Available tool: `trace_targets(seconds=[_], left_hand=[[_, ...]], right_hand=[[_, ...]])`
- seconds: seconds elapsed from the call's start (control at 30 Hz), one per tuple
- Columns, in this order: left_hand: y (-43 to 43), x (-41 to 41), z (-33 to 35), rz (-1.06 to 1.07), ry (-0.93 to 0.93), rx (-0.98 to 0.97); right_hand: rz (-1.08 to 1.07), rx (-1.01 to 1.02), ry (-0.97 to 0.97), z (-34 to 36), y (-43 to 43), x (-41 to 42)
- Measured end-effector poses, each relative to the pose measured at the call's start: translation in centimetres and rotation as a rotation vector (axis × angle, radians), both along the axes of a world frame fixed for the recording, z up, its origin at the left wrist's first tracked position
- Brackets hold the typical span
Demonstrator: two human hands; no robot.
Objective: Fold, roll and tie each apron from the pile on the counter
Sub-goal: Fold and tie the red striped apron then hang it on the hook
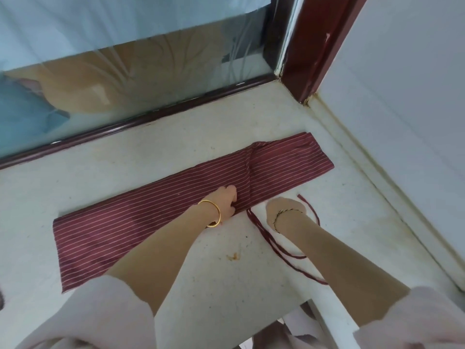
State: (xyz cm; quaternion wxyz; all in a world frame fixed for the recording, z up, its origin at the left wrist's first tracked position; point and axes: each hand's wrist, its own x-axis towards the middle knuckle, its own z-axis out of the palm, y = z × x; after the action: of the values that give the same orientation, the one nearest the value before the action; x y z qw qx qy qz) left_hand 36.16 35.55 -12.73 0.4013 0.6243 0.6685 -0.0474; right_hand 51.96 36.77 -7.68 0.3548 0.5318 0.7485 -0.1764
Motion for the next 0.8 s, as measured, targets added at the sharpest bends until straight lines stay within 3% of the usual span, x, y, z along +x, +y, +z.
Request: trace_targets(seconds=[0.07,0.13,0.27,0.37,0.5,0.6,0.73,0.8], left_hand=[[0.2,0.2,0.5,0.272,-0.340,-0.171],[0.9,-0.2,1.0,0.463,-0.498,-0.116],[1.4,-2.4,0.0,0.273,0.108,0.437],[0.7,-3.0,-1.2,0.082,0.342,0.521],[-0.2,-2.7,-3.5,-0.075,0.428,0.323],[0.6,-2.5,-4.4,-0.091,0.465,0.308],[1.9,-2.1,-4.1,-0.085,0.424,0.336],[1.4,-2.4,-4.1,-0.031,0.367,0.403]], right_hand=[[-0.079,0.123,0.220,-0.3,0.7,-1.1],[-0.098,0.254,0.414,-1.1,1.0,-2.2],[-0.073,0.350,0.568,-3.9,1.8,-3.8],[0.002,0.314,0.412,-5.9,2.2,-4.0],[0.064,0.314,0.270,-7.3,2.0,-3.7],[0.053,0.334,0.267,-7.0,3.1,-3.9],[0.117,0.500,0.386,-5.9,4.5,-5.0],[0.078,0.398,0.501,-6.1,4.1,-5.9]])
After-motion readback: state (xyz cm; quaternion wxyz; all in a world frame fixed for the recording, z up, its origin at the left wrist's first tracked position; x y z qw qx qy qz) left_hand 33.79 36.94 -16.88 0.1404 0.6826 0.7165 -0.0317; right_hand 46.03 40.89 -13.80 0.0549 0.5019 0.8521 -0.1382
